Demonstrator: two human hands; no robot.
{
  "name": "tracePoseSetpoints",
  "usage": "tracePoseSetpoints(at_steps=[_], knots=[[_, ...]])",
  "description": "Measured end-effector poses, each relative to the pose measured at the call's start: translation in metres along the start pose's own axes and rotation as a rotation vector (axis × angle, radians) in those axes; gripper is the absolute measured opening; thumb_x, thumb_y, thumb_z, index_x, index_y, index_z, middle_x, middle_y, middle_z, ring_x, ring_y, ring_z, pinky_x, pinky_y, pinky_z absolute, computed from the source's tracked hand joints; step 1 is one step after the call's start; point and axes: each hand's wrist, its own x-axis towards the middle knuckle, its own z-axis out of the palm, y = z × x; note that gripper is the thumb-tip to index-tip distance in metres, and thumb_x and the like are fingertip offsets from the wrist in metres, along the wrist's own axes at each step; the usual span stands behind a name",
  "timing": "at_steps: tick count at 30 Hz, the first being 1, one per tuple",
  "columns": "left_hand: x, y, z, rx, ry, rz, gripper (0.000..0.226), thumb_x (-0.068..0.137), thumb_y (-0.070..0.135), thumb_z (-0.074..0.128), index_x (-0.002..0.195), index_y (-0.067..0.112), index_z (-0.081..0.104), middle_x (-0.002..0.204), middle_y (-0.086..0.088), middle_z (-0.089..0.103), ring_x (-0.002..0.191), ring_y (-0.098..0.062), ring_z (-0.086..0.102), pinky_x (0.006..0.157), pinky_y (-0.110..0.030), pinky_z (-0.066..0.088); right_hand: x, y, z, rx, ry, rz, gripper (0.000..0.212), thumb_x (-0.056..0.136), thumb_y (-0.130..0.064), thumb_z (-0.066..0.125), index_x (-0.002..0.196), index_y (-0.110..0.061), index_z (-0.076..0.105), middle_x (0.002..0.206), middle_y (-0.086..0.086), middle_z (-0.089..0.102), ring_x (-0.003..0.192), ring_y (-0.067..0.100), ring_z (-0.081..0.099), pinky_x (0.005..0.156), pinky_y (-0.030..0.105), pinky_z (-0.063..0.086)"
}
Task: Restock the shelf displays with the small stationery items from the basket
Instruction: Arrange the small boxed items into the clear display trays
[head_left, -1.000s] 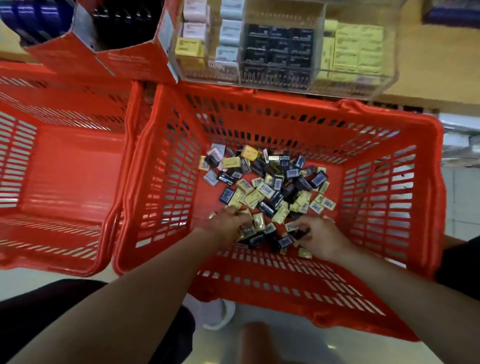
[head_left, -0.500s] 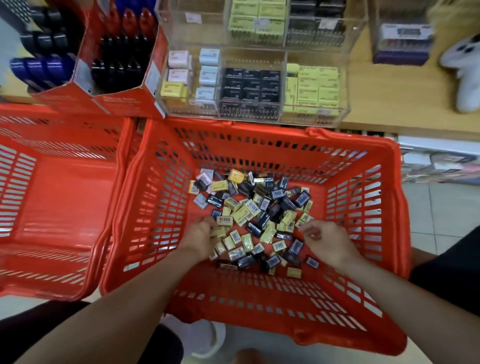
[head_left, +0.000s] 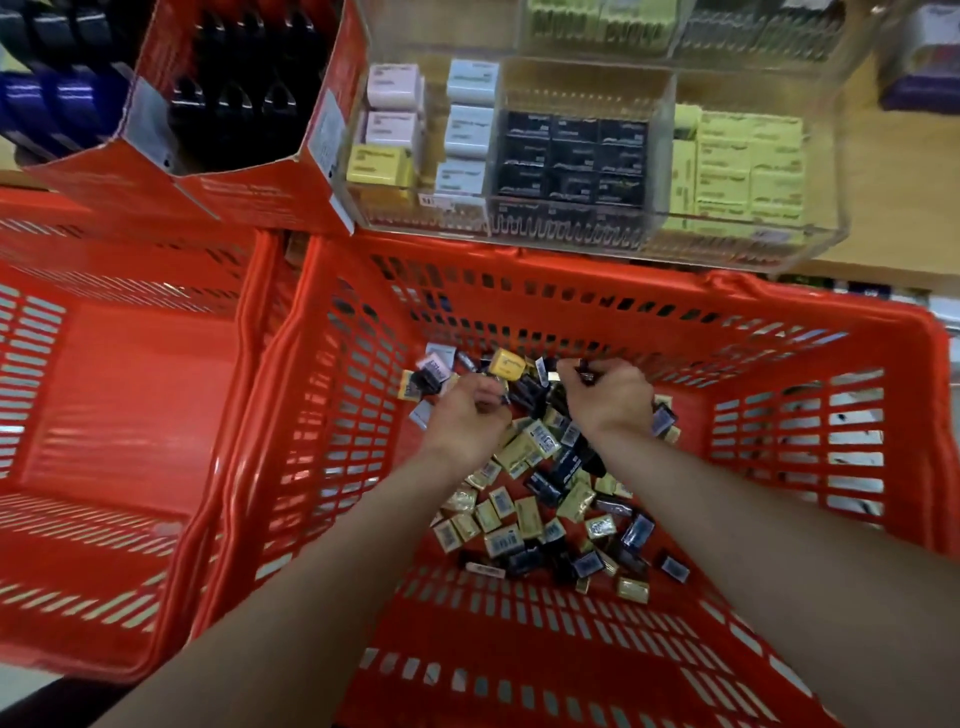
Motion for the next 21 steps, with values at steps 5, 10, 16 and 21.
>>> tracePoseSetpoints(at_steps=[5, 10, 16, 21], knots=[[0.003, 0.002, 0.005, -0.078, -0.012, -0.050, 0.016, 0.098, 0.012, 0.051, 0.106, 0.021, 0.062, 0.099, 0.007, 0.063, 0.077, -0.005, 0.057, 0.061, -0.012, 0.046, 0.004, -0.012, 0.022, -0.113, 0.069, 0.173, 0.066, 0.091, -0.061, 0.052, 0.123, -0.004, 0.054, 0.132, 0.015, 0.052, 0.122, 0.035, 0.051, 0.096, 0.050, 0.047], [-0.001, -0.003, 0.008, -0.117, -0.050, -0.082, 0.017, 0.098, 0.012, 0.052, 0.096, 0.026, 0.061, 0.093, 0.006, 0.064, 0.075, -0.016, 0.056, 0.066, -0.031, 0.048, 0.021, -0.021, 0.030, -0.019, -0.022, 0.360, 0.060, 0.094, -0.056, 0.051, 0.121, -0.003, 0.057, 0.122, 0.014, 0.063, 0.119, 0.032, 0.056, 0.098, 0.048, 0.047], [-0.003, -0.006, 0.007, -0.126, -0.048, -0.098, 0.014, 0.098, 0.015, 0.055, 0.096, 0.026, 0.061, 0.101, 0.007, 0.064, 0.080, -0.011, 0.060, 0.071, -0.027, 0.052, 0.009, -0.003, 0.019, 0.092, -0.081, 0.145, 0.037, 0.093, -0.036, 0.063, 0.121, -0.013, 0.057, 0.115, 0.010, 0.067, 0.105, 0.028, 0.064, 0.080, 0.033, 0.054], [-0.005, -0.007, 0.010, -0.232, -0.048, -0.188, 0.016, 0.096, 0.011, 0.054, 0.096, 0.026, 0.061, 0.094, -0.004, 0.067, 0.077, -0.020, 0.057, 0.072, -0.034, 0.050, -0.008, 0.014, 0.009, 0.005, -0.067, -0.213, 0.034, 0.090, -0.030, 0.070, 0.117, -0.017, 0.055, 0.116, 0.002, 0.066, 0.103, 0.024, 0.063, 0.080, 0.036, 0.054]])
